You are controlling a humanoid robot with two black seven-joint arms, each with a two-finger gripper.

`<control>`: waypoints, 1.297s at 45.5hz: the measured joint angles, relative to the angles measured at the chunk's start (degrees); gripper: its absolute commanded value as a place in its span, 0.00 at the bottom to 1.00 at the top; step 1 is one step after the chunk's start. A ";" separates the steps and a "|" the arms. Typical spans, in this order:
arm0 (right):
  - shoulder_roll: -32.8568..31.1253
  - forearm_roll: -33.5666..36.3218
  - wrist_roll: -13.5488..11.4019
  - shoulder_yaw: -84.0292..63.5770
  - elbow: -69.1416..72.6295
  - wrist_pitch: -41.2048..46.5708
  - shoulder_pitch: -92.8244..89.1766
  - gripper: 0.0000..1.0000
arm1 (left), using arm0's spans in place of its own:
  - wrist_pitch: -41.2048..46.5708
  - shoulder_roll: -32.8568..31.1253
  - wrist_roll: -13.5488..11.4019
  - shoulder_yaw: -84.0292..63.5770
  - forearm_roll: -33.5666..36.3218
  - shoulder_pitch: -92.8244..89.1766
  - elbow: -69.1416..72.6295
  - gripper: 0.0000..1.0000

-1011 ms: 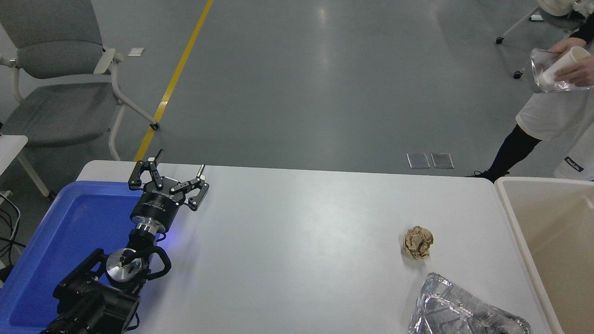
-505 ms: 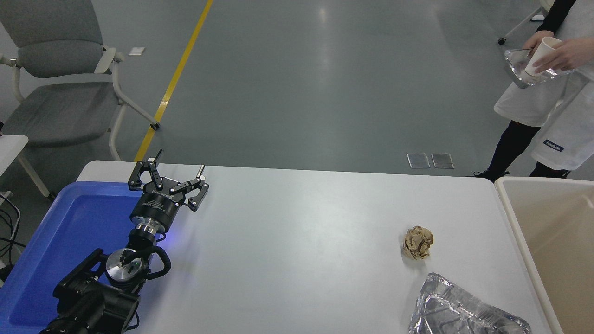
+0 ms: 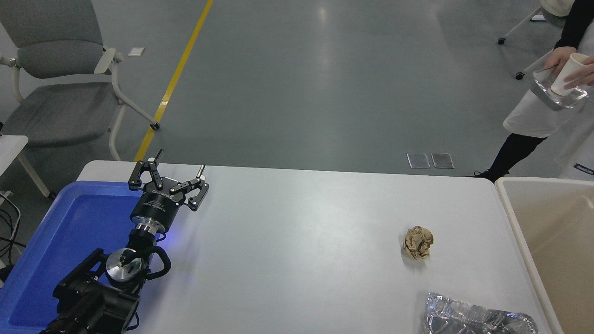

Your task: Pick up foil plate and place in dustbin

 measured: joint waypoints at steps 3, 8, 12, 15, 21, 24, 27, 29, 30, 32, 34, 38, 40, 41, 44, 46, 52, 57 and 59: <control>-1.51 -0.99 0.49 -0.61 0.11 1.47 2.09 0.00 | 0.00 0.00 0.00 0.00 0.00 0.00 0.00 0.99; -4.02 -2.40 1.32 -1.46 0.27 5.11 6.26 0.00 | 0.00 0.01 0.00 0.00 0.02 0.00 0.00 0.99; -6.13 -3.81 1.93 -1.99 0.50 8.89 10.41 0.00 | 0.00 0.02 0.00 0.00 0.02 0.00 0.00 0.99; -7.46 -4.91 2.31 -2.32 0.80 11.92 13.88 0.00 | 0.00 0.02 0.00 0.00 0.01 0.00 0.00 0.99; -9.42 -6.62 2.90 -2.70 1.11 18.49 21.25 0.00 | 0.00 0.03 0.00 0.00 0.02 0.00 0.00 0.99; -10.04 -7.60 3.19 -2.98 1.25 22.57 25.48 0.00 | 0.00 0.02 0.00 0.00 0.02 0.00 0.00 0.99; -10.40 -8.47 3.39 -3.23 1.29 26.37 29.66 0.00 | 0.00 0.00 0.00 0.00 0.02 0.00 0.00 0.99; -10.51 -8.90 3.49 -3.34 1.30 28.49 32.09 0.00 | 0.00 0.01 0.00 0.00 0.02 0.00 0.00 0.99; -10.53 -9.19 3.55 -3.45 1.30 30.14 33.91 0.00 | 0.00 0.00 0.00 0.00 0.02 0.00 0.00 0.99; -10.55 -9.58 3.61 -3.58 1.25 32.17 36.31 0.00 | 0.00 0.00 0.01 0.00 0.02 0.00 0.00 0.99; -10.37 -10.00 3.68 -3.79 1.22 34.59 39.16 0.00 | 0.00 0.01 0.00 0.00 0.01 0.00 0.00 0.99; -9.28 -10.54 3.76 -4.17 1.13 38.32 43.96 0.00 | 0.00 0.02 0.00 0.00 0.02 0.00 0.00 0.99; -8.45 -10.72 3.79 -4.69 1.02 39.98 46.46 0.00 | 0.00 0.02 0.00 0.00 0.02 0.00 0.00 0.99; -8.00 -10.76 3.81 -5.00 0.93 40.59 47.54 0.00 | 0.00 0.02 0.00 0.00 0.01 0.00 0.00 0.99; -6.14 -10.76 3.84 -6.48 0.65 42.24 51.00 0.00 | 0.00 0.03 0.00 0.00 0.02 0.00 0.00 0.99; -4.75 -10.57 3.86 -7.66 0.49 43.03 53.30 0.00 | 0.00 0.02 0.00 0.00 0.01 0.00 0.00 0.99; -0.20 -9.05 3.89 -11.90 0.12 44.81 59.73 0.00 | 0.00 0.01 -0.01 0.00 0.00 0.00 0.00 0.99; 3.27 -7.96 3.94 -14.81 -0.03 45.69 63.84 0.00 | 0.00 0.01 0.00 0.00 0.01 0.00 0.00 0.99; 4.42 -7.62 3.96 -15.69 -0.04 46.10 65.17 0.00 | 0.00 0.01 0.00 0.00 0.00 0.00 0.00 0.99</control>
